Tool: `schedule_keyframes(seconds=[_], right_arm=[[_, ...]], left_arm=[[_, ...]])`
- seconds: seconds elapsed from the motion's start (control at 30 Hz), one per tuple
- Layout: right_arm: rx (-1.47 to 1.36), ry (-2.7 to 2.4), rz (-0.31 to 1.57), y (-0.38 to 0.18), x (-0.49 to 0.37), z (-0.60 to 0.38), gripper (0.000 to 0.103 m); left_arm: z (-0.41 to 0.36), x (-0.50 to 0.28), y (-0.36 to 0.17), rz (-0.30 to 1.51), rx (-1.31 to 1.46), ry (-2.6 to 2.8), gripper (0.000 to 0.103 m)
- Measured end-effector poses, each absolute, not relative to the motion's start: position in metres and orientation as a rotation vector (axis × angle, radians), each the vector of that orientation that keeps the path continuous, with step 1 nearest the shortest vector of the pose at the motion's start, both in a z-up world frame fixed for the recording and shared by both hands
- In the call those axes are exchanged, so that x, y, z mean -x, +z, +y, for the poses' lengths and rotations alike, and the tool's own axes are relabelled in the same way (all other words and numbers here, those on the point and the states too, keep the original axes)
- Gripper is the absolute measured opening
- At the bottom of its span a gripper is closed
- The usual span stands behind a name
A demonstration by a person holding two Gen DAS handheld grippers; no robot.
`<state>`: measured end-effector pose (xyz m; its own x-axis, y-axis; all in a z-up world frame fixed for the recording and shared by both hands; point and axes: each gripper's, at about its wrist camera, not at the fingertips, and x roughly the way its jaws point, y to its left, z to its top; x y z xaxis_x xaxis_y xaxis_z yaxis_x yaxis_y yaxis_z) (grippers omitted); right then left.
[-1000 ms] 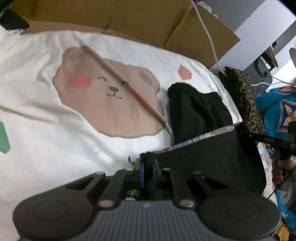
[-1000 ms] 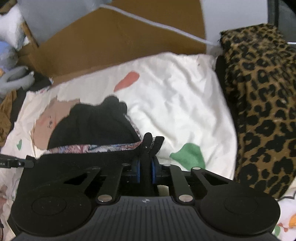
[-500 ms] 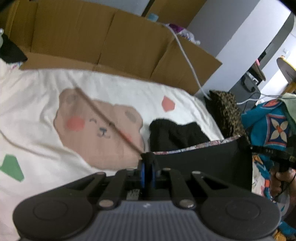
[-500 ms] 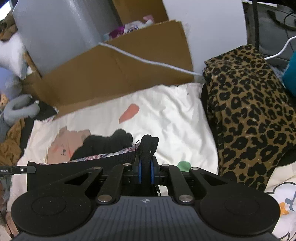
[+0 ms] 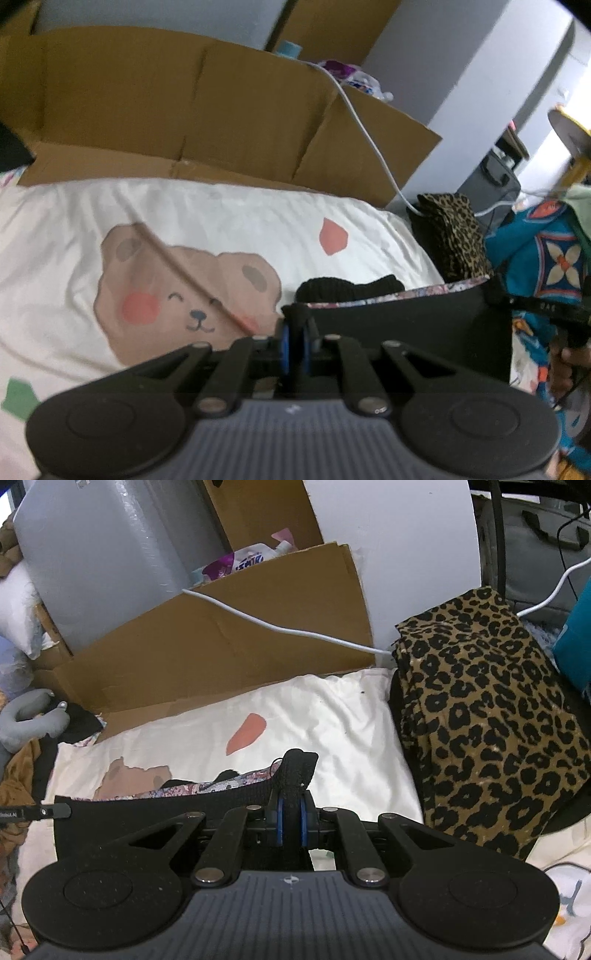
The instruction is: Fold clothes
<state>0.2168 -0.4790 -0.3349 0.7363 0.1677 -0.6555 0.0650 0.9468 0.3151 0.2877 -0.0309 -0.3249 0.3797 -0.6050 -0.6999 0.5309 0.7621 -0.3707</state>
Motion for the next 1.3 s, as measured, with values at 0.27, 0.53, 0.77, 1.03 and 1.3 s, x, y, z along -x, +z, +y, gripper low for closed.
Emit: schedule_keyframes(seconds=[0.27, 0.53, 0.77, 1.03, 1.3], right_arm=[[-0.35, 0.01, 0.776, -0.347, -0.234, -0.487, 0.008], [-0.314, 0.017, 0.804, -0.352, -0.254, -0.484, 0.008], [-0.27, 0.028, 0.824, -0.353, -0.274, -0.48, 0.008], [-0.262, -0.006, 0.875, -0.374, -0.295, -0.479, 0.008], [-0.234, -0.031, 0.886, -0.386, -0.297, -0.48, 0.008]], left_arm=[[-0.05, -0.317, -0.342, 0.961, 0.048, -0.734, 0.007], [-0.051, -0.335, -0.352, 0.99, 0.06, -0.708, 0.007], [-0.054, -0.35, -0.364, 1.017, 0.064, -0.686, 0.007], [-0.062, -0.363, -0.393, 1.075, 0.056, -0.655, 0.008], [-0.068, -0.367, -0.401, 1.069, 0.059, -0.648, 0.008]])
